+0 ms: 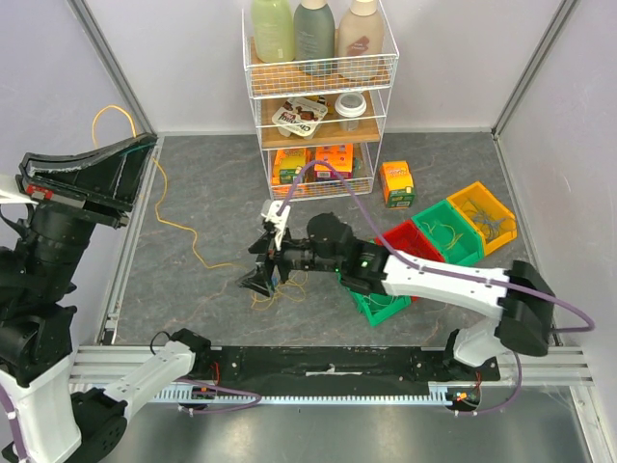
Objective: Untangle the cables
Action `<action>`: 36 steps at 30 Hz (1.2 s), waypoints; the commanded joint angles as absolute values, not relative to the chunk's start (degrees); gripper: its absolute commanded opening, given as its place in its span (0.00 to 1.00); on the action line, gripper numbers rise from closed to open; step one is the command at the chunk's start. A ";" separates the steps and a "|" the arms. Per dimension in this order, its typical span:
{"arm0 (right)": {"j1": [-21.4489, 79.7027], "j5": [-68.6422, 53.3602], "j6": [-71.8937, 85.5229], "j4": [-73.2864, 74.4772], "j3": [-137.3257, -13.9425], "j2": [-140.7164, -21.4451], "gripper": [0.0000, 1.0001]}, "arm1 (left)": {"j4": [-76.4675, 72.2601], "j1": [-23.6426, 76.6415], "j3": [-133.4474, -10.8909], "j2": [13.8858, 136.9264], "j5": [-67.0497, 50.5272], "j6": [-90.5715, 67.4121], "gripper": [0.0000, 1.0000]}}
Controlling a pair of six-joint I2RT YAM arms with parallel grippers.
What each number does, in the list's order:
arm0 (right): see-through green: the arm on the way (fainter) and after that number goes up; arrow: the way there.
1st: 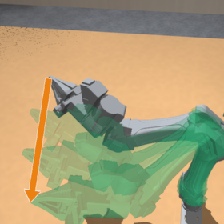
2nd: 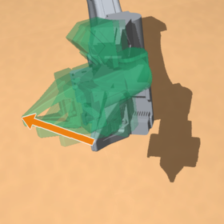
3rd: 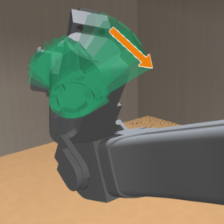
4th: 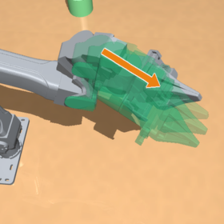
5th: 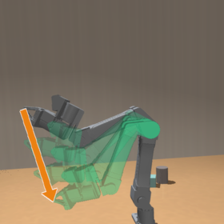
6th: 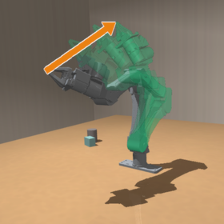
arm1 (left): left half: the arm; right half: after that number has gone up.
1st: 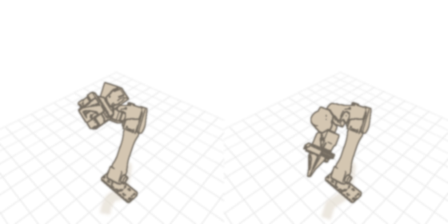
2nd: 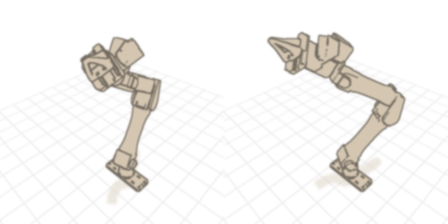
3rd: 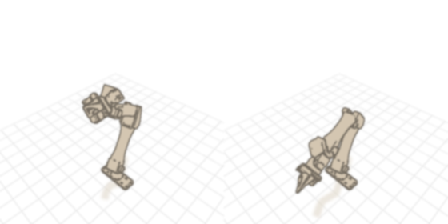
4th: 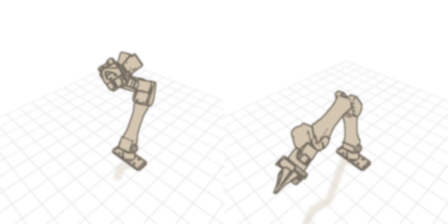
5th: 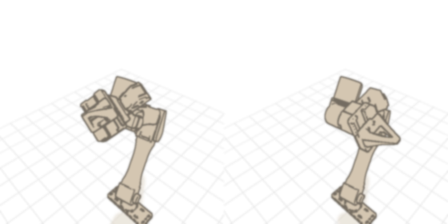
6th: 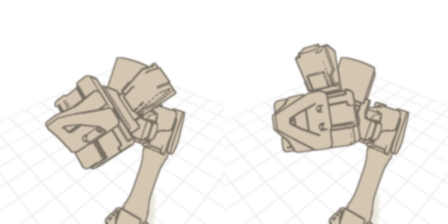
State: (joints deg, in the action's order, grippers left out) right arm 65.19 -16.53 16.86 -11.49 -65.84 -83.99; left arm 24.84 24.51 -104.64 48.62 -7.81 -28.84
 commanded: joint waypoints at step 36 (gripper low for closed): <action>63.11 -7.92 17.76 9.66 -114.87 -86.04 0.00 | 26.54 24.70 -65.48 35.60 -6.86 -26.46 0.02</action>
State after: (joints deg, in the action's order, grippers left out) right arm 63.46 -9.58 20.05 9.91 -108.79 -87.96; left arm 28.62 24.51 -67.13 36.07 -5.50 -25.23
